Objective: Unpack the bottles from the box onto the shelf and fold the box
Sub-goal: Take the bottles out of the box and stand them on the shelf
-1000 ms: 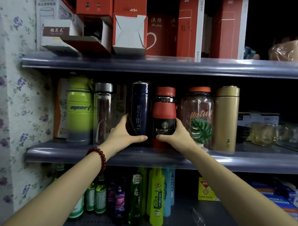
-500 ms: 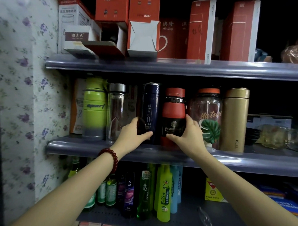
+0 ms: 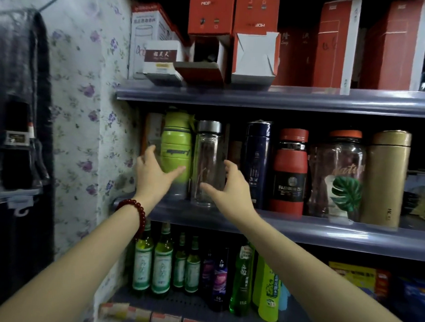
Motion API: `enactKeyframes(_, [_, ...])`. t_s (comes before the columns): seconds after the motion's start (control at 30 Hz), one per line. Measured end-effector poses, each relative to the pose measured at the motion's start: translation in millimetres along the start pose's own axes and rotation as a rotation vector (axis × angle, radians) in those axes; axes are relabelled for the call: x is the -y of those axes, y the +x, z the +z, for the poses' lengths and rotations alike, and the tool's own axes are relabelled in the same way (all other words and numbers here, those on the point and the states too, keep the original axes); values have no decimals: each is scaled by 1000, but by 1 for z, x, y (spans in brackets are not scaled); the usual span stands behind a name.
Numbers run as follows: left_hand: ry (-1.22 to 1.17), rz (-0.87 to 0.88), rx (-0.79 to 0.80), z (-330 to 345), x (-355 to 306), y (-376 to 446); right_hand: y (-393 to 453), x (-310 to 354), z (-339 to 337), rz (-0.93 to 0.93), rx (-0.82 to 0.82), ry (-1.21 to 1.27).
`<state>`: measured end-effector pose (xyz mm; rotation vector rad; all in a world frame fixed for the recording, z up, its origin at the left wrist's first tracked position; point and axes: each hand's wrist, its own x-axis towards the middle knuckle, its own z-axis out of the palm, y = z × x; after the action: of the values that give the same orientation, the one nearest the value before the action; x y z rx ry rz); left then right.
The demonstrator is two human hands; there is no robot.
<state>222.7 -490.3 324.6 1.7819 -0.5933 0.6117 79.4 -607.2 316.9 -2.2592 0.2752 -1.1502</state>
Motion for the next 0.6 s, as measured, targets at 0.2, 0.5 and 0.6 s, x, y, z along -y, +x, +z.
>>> enactKeyframes(0.2, [-233,-87,334,8,24,16,20,-1,33,215,-66,99])
enactKeyframes(0.5, [-213,-28,338,14,43,29,30,-7,45,208,-141,94])
enactKeyframes(0.6, [-147,-24,282,18,44,30,29,-8,47,205,-157,79])
